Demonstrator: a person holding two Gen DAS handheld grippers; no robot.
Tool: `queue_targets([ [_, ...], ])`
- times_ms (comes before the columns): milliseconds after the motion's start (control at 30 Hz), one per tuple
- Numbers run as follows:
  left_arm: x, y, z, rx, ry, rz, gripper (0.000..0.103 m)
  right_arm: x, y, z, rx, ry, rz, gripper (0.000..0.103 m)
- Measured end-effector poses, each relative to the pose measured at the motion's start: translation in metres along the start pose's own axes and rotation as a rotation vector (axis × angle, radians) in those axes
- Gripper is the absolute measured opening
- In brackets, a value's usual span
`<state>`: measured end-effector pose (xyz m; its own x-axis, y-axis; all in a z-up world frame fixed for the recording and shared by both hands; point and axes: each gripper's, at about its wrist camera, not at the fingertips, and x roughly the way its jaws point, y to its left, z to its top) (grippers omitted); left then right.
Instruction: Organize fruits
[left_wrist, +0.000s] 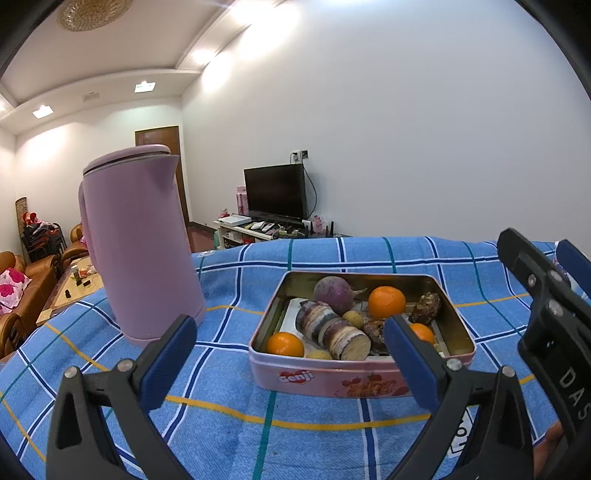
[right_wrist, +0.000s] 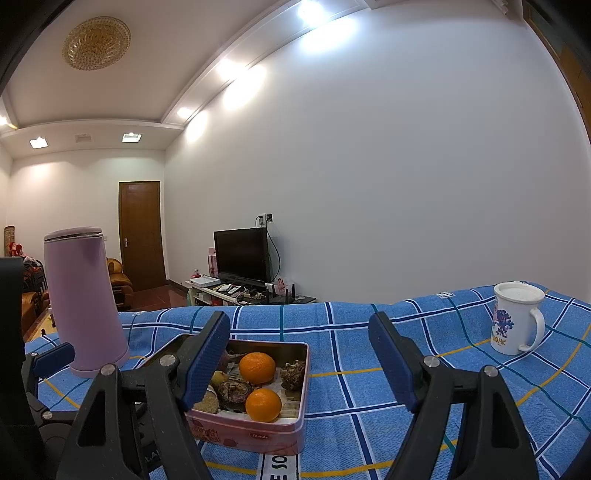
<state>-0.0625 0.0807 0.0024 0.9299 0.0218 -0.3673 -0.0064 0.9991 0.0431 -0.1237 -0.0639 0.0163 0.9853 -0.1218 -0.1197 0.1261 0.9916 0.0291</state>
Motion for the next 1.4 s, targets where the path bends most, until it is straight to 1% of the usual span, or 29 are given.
queue_targets([
  [533,0.0054,0.0025,-0.0006,-0.011,0.026,0.020,0.103,0.0000,0.0001,-0.0001,0.000,0.000,0.000,0.079],
  [867,0.0058,0.0019,-0.0010,-0.006,0.030,0.027,0.103,-0.0001,0.0002,-0.0002,0.000,0.000,0.000,0.079],
  [1100,0.0060,-0.0004,-0.0008,0.001,0.030,0.026,0.103,-0.0002,0.0000,-0.0003,0.000,0.001,0.002,0.079],
  [1267,0.0046,-0.0010,-0.0006,0.007,0.026,0.006,0.103,-0.0001,0.0000,-0.0002,0.000,0.001,0.001,0.079],
  [1400,0.0035,-0.0028,-0.0006,0.016,0.022,0.004,0.103,0.0004,-0.0001,-0.0010,0.000,0.005,0.000,0.079],
])
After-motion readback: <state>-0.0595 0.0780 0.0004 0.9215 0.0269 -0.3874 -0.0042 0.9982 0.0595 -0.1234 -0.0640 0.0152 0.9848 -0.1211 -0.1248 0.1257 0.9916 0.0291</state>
